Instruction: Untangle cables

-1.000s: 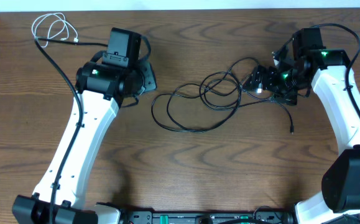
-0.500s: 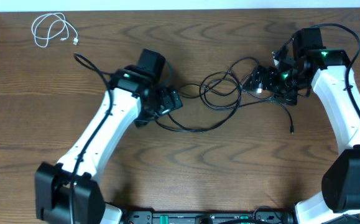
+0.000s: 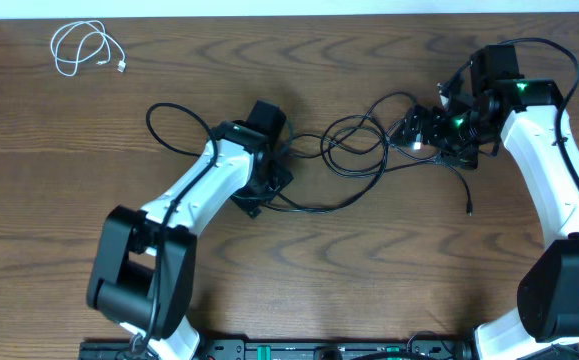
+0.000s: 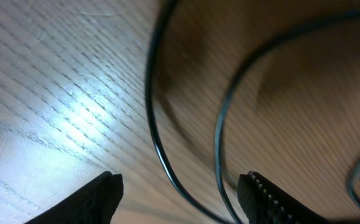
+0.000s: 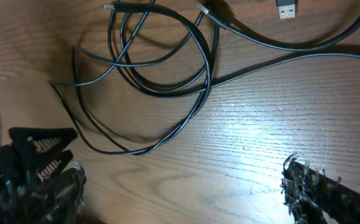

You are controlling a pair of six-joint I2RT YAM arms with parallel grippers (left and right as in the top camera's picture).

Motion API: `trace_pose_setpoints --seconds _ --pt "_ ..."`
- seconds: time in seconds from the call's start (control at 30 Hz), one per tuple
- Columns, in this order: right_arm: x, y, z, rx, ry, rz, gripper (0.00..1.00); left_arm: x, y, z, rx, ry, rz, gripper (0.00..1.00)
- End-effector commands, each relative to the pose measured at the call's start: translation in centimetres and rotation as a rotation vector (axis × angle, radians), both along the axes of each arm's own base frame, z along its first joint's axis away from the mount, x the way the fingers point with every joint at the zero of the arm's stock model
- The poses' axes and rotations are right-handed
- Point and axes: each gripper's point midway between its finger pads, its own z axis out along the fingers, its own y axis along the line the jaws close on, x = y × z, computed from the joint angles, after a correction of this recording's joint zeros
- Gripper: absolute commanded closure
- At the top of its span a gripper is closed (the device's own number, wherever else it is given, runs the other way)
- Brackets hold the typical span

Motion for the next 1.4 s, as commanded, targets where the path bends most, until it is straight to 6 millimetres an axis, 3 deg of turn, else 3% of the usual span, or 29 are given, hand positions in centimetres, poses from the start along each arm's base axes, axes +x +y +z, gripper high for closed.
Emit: trace_pose_setpoints --seconds 0.0,0.17,0.4,0.6,0.9,0.97,1.03,1.2,1.37 --pt "0.1 0.2 0.9 -0.003 -0.034 0.022 0.01 -0.1 1.3 -1.5 0.074 0.028 0.079 0.35" --pt "0.1 0.2 0.9 -0.003 -0.034 0.022 0.01 -0.1 1.5 -1.6 0.090 0.027 0.078 0.29" --pt "0.1 0.2 0.9 -0.003 -0.034 0.022 0.01 -1.4 2.6 -2.8 0.134 0.062 0.190 0.29" --pt "0.1 0.2 0.9 -0.003 -0.034 0.022 0.01 -1.7 2.1 -3.7 0.123 0.053 0.199 0.31" --pt "0.1 0.2 0.9 -0.004 -0.034 0.022 0.01 -1.3 1.4 -3.8 0.110 0.027 0.182 0.76" --pt "0.1 0.2 0.9 -0.003 -0.034 0.022 0.01 -1.3 1.4 -3.8 0.110 0.026 0.182 0.92" --pt "0.1 0.2 0.9 -0.003 -0.034 0.022 0.01 -1.2 1.5 -3.7 0.108 0.021 0.165 0.93" --pt "0.1 0.2 0.9 -0.003 -0.034 0.022 0.01 1.2 1.0 0.2 0.063 -0.111 -0.042 0.92" --pt "0.1 0.2 0.9 -0.003 -0.034 0.022 0.01 3.4 -0.2 8.0 0.010 -0.367 -0.271 0.93"
